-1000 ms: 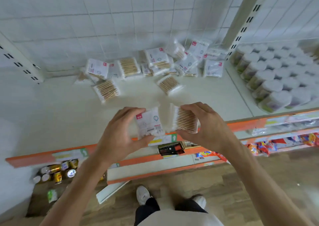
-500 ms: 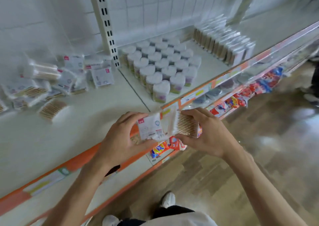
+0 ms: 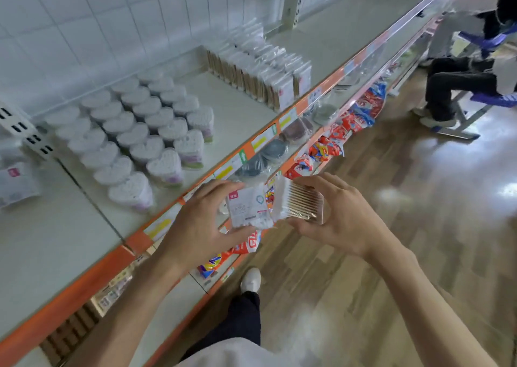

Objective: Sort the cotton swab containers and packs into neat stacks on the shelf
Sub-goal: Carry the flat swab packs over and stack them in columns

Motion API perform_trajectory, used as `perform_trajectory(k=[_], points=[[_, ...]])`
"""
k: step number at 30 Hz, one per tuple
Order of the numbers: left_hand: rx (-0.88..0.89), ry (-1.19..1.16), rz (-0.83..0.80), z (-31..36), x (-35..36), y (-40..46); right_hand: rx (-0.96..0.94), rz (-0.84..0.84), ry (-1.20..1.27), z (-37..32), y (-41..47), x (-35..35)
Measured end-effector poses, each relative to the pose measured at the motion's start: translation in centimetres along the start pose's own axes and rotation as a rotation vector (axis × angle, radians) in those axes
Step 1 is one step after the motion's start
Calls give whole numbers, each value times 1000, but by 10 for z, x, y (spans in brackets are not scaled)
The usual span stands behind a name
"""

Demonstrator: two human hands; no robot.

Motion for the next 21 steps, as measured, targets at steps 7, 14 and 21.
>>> perform_trajectory(k=[7, 14, 21], points=[[80, 106, 38, 19, 34, 95, 14, 5, -48, 61, 58, -54], [80, 120, 97, 32, 38, 199, -37, -13, -96, 100, 146, -116], [74, 130, 114, 47, 53, 268, -47, 42, -43, 156, 184, -158]])
Point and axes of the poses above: each hand's wrist, its own y-axis towards the middle knuckle, its own x-axis out of the palm, z = x × y, the point moved 2 cm from there along y, towards the middle knuckle, and after that the axes turned 14 degrees about y, right-handed, at the moved point
